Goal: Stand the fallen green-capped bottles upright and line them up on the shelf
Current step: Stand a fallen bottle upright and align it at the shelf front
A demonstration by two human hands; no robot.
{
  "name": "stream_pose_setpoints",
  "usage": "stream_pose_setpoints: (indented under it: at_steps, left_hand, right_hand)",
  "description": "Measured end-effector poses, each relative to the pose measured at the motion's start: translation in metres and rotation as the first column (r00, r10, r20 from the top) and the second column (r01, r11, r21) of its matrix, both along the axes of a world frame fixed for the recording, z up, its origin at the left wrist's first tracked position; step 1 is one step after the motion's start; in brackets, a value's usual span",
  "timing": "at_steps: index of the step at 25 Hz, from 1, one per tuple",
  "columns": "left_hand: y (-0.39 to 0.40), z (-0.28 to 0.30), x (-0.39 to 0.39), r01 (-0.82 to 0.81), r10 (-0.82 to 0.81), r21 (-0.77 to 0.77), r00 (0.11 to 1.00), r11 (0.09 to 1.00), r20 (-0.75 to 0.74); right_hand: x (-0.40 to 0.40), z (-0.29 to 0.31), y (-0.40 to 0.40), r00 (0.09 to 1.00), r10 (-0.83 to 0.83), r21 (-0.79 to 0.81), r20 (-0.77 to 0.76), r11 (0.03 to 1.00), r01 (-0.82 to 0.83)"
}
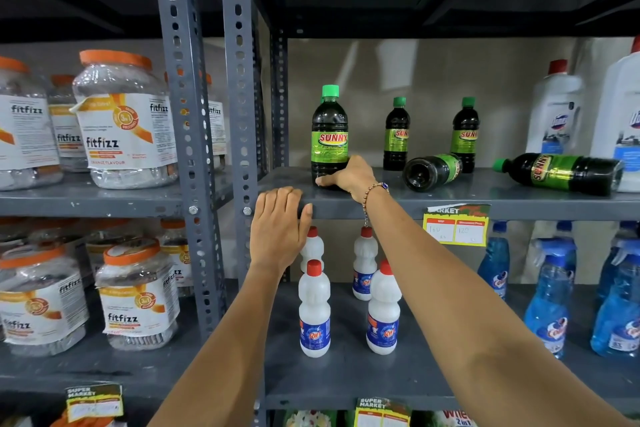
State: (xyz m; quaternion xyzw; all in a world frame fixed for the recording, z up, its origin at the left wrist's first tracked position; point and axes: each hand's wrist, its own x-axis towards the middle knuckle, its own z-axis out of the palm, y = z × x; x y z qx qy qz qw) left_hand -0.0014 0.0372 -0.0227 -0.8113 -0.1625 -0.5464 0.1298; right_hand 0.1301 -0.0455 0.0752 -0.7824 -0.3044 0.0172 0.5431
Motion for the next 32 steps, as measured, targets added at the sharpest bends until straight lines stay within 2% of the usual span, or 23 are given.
stream_pose_setpoints:
  at_steps: [3, 6, 9, 11, 13, 14, 15, 20, 27, 32]
  left_hand:
    - [-0.009, 0.001, 0.000, -0.019, 0.020, -0.069, 1.000, 0.997, 0.016]
    - [-0.027, 0.017, 0.003, 0.010, 0.018, -0.223, 0.992, 0.975, 0.123]
    - [-0.033, 0.055, 0.012, 0.155, -0.124, -0.364, 0.986, 0.918, 0.107]
    - [-0.026, 0.082, 0.022, 0.211, -0.251, -0.545, 0.968, 0.812, 0.003]
    - [-0.007, 0.099, 0.032, 0.155, -0.392, -0.799, 0.914, 0.581, -0.108]
    - [0.001, 0.102, 0.036, 0.110, -0.436, -0.856, 0.888, 0.505, -0.143]
    - [0.006, 0.104, 0.038, 0.089, -0.461, -0.875, 0.873, 0.476, -0.162]
    - [-0.002, 0.102, 0.035, 0.213, -0.440, -0.820, 0.896, 0.531, -0.052]
    - [-0.014, 0.100, 0.010, 0.293, -0.478, -0.831, 0.878, 0.473, 0.038]
    - [-0.025, 0.097, -0.006, 0.318, -0.470, -0.800, 0.881, 0.509, 0.052]
  right_hand:
    - [0.006, 0.003, -0.005, 0.994, 0.083, -0.018, -0.067, 0.996, -0.084]
    - [0.020, 0.002, -0.017, 0.984, 0.122, 0.050, -0.129, 0.992, -0.116]
    - [0.030, -0.001, -0.020, 0.988, 0.078, 0.135, -0.134, 0.989, -0.060]
    - [0.034, -0.001, -0.018, 0.991, 0.086, 0.125, -0.107, 0.989, -0.072]
    - [0.034, -0.001, -0.014, 0.988, 0.120, 0.089, -0.099, 0.990, -0.111]
    - [0.034, -0.001, -0.012, 0.988, 0.121, 0.064, -0.094, 0.991, -0.116]
    - [0.034, -0.001, -0.010, 0.990, 0.115, 0.042, -0.084, 0.993, -0.112]
    - [0.037, -0.004, -0.008, 0.994, 0.084, 0.030, -0.065, 0.996, -0.083]
    - [0.017, -0.002, -0.033, 0.990, 0.128, 0.038, -0.061, 0.991, -0.126]
    - [0.004, -0.005, -0.049, 0.988, 0.153, 0.062, -0.026, 0.987, -0.151]
